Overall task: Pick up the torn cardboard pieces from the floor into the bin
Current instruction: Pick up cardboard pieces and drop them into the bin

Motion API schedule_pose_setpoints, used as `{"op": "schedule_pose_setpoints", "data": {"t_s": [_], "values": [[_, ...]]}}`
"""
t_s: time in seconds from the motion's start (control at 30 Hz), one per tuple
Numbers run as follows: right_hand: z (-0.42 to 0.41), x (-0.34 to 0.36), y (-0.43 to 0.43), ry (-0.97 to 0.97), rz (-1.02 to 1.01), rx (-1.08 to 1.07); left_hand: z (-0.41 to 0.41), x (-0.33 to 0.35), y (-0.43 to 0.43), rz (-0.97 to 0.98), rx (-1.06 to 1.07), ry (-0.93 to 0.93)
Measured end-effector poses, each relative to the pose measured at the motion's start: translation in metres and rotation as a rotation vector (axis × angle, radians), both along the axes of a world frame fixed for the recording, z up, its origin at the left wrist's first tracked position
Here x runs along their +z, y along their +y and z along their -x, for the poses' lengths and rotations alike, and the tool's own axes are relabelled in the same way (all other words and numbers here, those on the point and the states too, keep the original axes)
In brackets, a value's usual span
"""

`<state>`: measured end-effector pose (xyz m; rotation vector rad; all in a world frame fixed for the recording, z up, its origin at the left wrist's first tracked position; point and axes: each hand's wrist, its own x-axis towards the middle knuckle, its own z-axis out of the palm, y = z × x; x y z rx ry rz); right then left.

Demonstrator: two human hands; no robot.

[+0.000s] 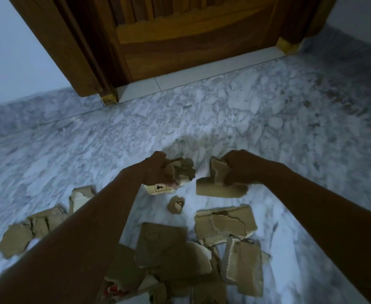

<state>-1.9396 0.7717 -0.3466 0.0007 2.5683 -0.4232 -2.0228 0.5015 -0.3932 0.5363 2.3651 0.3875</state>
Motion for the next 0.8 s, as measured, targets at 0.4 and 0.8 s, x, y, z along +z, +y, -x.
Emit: {"op": "schedule_pose_setpoints", "data": {"t_s": [0.4,0.8], "values": [[-0.063,-0.035,0.008,0.252,-0.483,0.043,-0.025,-0.020,0.006,-0.086,0.019,0.159],[-0.070,0.015,0.003,-0.125,0.012,-0.001,-0.069,0.018,0.001,-0.091,0.078,0.017]]}}
